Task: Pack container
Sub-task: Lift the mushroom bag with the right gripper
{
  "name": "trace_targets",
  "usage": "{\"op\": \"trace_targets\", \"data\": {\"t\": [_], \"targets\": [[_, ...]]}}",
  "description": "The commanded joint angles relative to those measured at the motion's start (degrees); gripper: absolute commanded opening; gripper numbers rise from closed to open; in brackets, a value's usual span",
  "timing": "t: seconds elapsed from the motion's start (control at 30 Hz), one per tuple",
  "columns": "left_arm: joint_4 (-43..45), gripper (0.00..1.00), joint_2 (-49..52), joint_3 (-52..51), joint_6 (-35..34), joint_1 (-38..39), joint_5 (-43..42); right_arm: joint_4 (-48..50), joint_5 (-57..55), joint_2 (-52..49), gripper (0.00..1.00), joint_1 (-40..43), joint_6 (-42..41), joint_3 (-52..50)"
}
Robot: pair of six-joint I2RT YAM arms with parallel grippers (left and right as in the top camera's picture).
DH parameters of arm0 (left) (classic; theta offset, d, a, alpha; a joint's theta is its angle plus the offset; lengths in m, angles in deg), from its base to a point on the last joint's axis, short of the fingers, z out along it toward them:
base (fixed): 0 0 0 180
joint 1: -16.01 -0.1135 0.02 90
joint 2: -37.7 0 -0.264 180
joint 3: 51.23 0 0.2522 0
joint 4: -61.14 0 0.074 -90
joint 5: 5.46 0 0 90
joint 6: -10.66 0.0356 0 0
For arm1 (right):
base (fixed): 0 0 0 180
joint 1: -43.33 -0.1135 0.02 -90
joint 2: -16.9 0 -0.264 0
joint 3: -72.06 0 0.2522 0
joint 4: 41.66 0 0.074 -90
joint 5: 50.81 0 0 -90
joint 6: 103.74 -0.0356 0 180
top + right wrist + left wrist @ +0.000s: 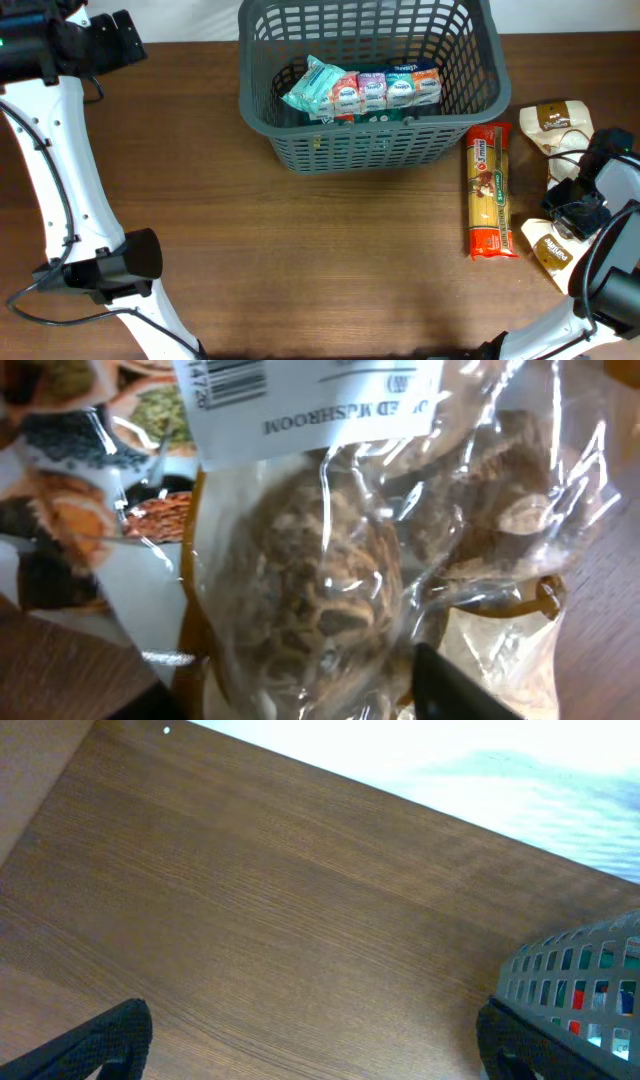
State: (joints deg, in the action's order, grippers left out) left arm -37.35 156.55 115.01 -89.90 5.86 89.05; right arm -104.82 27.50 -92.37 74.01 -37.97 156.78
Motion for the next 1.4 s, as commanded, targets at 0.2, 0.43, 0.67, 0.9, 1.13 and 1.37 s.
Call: {"op": "trace_targets", "data": {"t": [0.2, 0.43, 0.67, 0.9, 1.13, 1.37], "targets": [[-0.2, 0.99, 0.3, 0.2, -0.7, -0.2, -0.2, 1.7, -2.3, -0.9, 0.08, 0.5, -0.1, -3.8], [-0.2, 0.99, 0.3, 0.2, -0.7, -0.2, -0.2, 1.7, -0.2, -0.9, 0.04, 0.5, -0.1, -4.2], [-0.2, 0.99, 0.3, 0.2, -0.7, -0.2, -0.2, 1.7, 5.6, 0.6, 0.04, 0.5, 0.0, -3.5], [-0.2, 0.99, 0.3, 0.2, -0.7, -0.2, -0.2, 1.2, 9.8, 9.2, 0.04, 0.5, 1.5, -0.6], [-0.2, 0.99, 0.3, 0.2, -0.7, -0.2, -0.2, -1.0, 9.8, 20.0, 0.04, 0.5, 1.5, 3.1], [-0.2, 0.99, 0.3, 0.2, -0.7, -0.2, -0.2, -1.7, 15.6, 31.6, 0.04, 0.5, 1.5, 6.9]]}}
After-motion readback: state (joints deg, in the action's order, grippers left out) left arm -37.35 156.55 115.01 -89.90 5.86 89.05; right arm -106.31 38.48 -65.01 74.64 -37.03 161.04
